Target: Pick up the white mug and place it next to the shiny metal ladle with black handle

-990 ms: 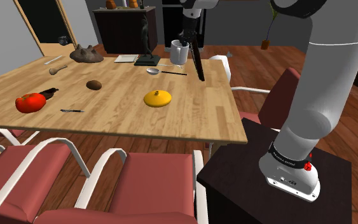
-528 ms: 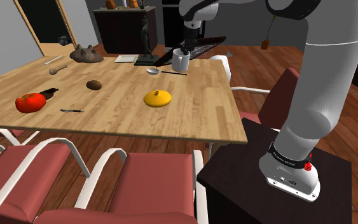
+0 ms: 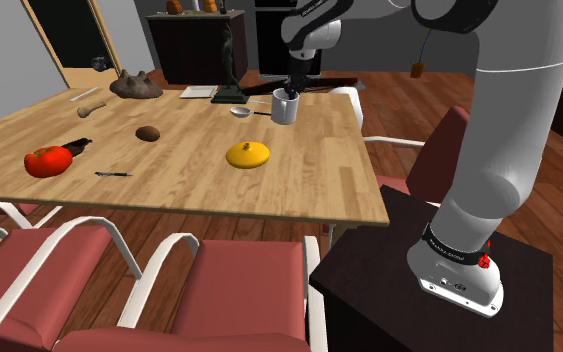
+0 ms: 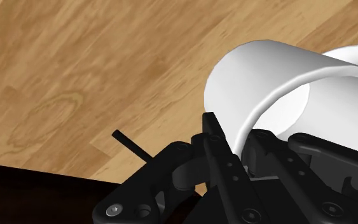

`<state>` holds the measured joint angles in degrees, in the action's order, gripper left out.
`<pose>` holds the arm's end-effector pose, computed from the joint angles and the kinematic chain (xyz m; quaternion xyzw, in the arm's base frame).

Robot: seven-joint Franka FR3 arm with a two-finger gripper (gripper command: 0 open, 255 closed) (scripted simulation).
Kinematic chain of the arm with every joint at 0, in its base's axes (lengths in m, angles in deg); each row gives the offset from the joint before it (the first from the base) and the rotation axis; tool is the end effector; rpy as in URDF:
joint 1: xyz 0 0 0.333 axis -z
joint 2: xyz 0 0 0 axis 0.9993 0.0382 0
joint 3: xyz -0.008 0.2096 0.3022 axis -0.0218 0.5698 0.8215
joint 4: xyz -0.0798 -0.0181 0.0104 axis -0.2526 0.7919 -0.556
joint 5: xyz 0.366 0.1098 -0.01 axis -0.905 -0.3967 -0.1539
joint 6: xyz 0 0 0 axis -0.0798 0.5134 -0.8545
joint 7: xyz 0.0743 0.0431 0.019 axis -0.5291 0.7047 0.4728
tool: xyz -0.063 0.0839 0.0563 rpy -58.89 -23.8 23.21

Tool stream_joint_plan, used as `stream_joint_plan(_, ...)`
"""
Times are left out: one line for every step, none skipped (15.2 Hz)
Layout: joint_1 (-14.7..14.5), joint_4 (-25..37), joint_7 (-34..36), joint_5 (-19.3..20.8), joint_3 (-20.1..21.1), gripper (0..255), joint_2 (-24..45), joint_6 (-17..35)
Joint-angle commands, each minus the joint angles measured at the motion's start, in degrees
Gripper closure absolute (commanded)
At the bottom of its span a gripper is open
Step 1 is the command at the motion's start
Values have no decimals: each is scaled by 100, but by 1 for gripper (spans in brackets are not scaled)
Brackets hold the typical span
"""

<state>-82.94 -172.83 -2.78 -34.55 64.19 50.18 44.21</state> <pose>0.6261 -0.1809 0.4661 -0.9944 0.0520 -0.0918 0.0104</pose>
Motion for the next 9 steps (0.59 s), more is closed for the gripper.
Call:
stream_joint_plan(10, -67, -16, -22, -1, 255, 50, 146)
stream_joint_plan(13, -108, -28, -36, 4, 255, 78, 214)
stream_joint_plan(16, -147, -41, -50, 9, 255, 107, 280)
stream_joint_plan(19, -184, -54, -65, 15, 255, 137, 347)
stream_joint_plan(22, -221, -67, -80, 21, 255, 168, 413)
stream_joint_plan(25, -256, -80, -95, 27, 255, 200, 479)
stream_joint_plan(29, -289, -94, -111, 33, 255, 233, 544)
stream_joint_plan(33, -322, -108, -128, 40, 255, 267, 609)
stream_joint_plan(37, -353, -123, -145, 47, 255, 302, 674)
